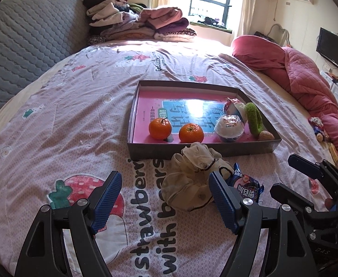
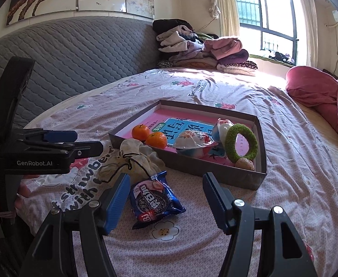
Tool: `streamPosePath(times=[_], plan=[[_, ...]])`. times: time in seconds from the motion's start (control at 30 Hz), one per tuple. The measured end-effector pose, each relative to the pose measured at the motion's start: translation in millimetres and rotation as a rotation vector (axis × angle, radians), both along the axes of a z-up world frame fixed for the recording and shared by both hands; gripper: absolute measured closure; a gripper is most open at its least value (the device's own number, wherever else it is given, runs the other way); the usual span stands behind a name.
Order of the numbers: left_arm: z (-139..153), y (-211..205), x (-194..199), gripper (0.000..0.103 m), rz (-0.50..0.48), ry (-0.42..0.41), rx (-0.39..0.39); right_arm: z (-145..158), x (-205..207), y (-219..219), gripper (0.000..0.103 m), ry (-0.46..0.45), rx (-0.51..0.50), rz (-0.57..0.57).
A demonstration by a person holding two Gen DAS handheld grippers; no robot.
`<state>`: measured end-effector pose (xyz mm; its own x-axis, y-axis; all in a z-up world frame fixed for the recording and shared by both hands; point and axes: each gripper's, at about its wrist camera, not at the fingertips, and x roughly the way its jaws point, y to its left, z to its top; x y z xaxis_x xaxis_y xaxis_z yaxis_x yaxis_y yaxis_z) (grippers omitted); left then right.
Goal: Organize objects
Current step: 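Move left gripper to the beige mesh pouch while right gripper approaches the blue cookie packet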
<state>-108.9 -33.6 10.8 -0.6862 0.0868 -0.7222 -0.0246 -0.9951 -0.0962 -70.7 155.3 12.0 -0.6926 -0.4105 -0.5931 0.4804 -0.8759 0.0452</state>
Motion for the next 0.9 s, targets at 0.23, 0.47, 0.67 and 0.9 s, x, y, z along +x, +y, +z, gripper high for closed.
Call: streamPosePath(times=[0.23,0.47,0.67,0.9], plan=[[-9,2,0,0.024,-0.01,-0.02,-0.007,-5,5,-5,0.038,-0.008,0.015,0.019],[-16,1,-3,0.024,-0.013,-0.04,-0.006,-11,9,-13,0.038,-0.016,0.044,0.048],[-24,0,-6,0.024,-0.016,-0.052,-0.005,-17,9,-17,0.038,-0.026,0.057,0.06],[-30,1,-10,0.024,-0.024,-0.066,0.005,-21,9,-20,0.038,-0.035,0.065,0.078]])
